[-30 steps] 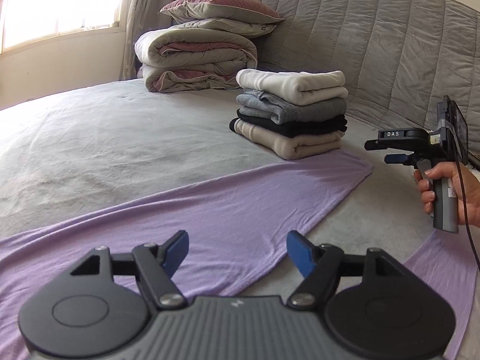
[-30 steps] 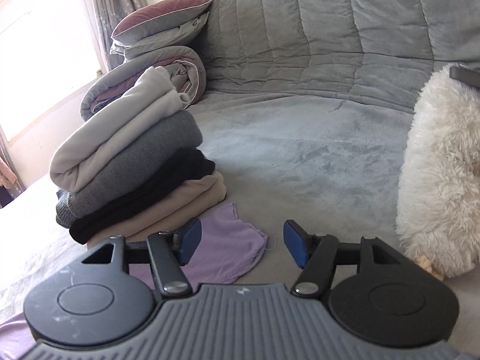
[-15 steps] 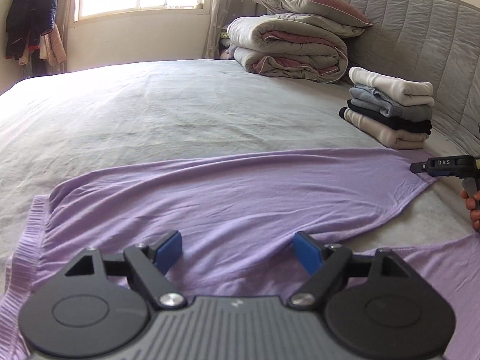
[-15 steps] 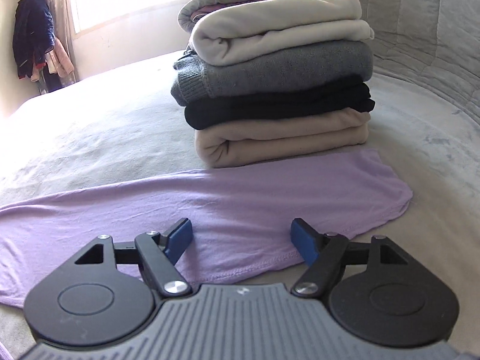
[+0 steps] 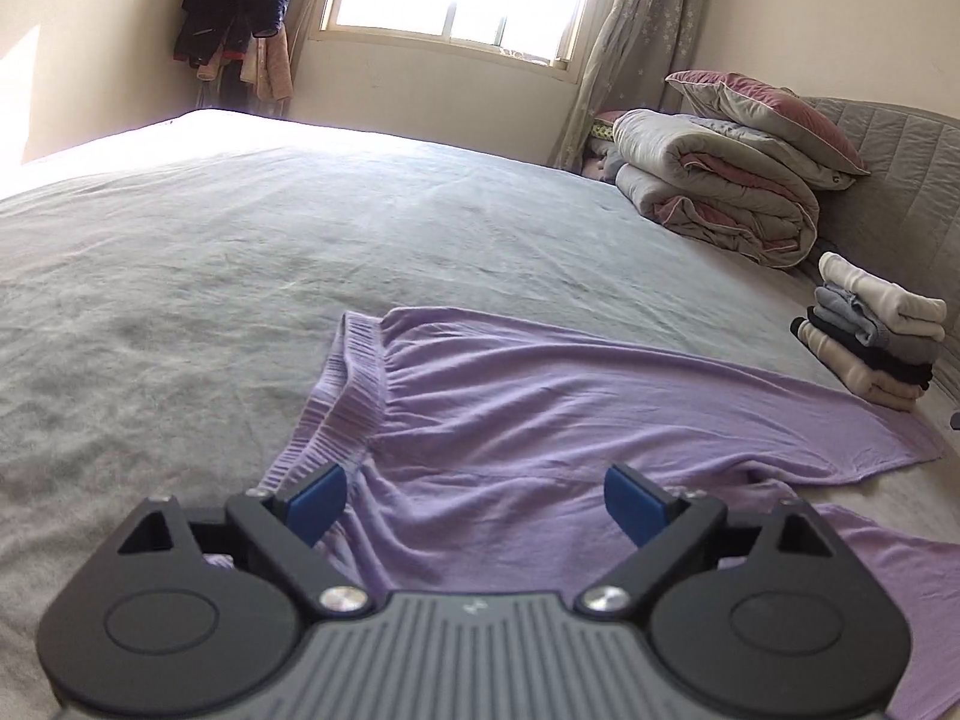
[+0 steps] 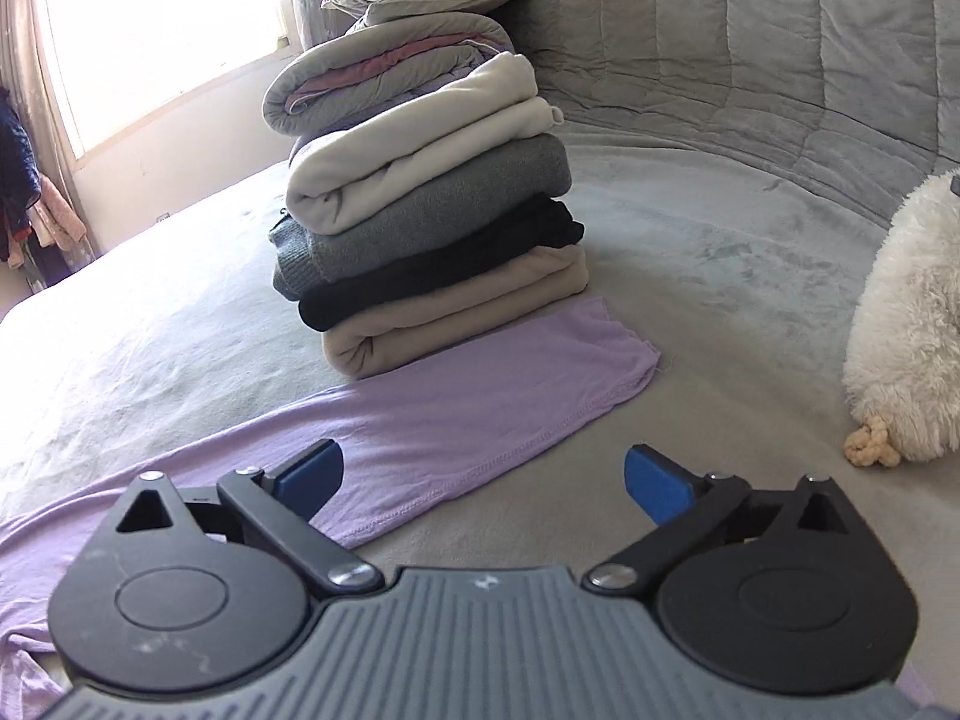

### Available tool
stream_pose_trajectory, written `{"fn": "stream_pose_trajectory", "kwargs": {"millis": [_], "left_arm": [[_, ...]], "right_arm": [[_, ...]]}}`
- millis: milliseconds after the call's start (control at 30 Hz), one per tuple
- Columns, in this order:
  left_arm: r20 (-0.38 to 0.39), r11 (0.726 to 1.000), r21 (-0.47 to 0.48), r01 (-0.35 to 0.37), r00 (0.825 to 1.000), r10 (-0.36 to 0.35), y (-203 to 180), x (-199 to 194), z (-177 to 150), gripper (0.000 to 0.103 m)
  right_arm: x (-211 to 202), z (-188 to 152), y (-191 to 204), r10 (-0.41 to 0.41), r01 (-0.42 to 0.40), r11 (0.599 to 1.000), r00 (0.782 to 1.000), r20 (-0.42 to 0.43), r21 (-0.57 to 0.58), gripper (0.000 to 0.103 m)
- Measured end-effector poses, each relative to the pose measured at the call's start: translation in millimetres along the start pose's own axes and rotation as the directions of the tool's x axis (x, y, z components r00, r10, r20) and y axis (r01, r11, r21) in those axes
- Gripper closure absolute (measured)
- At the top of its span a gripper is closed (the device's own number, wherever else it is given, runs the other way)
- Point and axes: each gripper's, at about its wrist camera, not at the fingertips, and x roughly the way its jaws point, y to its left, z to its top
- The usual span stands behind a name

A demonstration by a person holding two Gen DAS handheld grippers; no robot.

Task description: Fold clothes

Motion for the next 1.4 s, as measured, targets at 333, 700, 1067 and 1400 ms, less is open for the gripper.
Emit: {"fn": "stream_pose_trajectory", "kwargs": {"millis": [333,700,1067,1400], "left_arm": [[-0.078,0.993,-0.113,-0.036,0.997,0.027,-15.6,-14.9,-2.0,0.001],[-0.116,0.988,-0.100,-0.115,0.988,0.103,-11.8,-26.6,-12.9,0.001],[-0.133,0.985,-0.128,-0.118,0.986,0.101,-3.2,-28.8,-8.9,0.001],[-0.109,0.979,-0.178,-0.104,0.990,0.085,-1.4,-27.3,1.7,0.001]], "right_arm": [[-72.9,-45.2,23.6,0.015,-0.015,0.999,1.000,0.015,0.029,0.000],[-105.2,-130.9,85.0,0.022,-0.023,0.999,0.999,-0.036,-0.033,0.000],[-124.7,-187.7,131.2,-0.017,0.015,0.982,1.000,-0.012,-0.190,0.000],[-130.9,-178.9,160.9,0.055,-0.047,0.963,0.998,0.024,-0.266,0.000]]}}
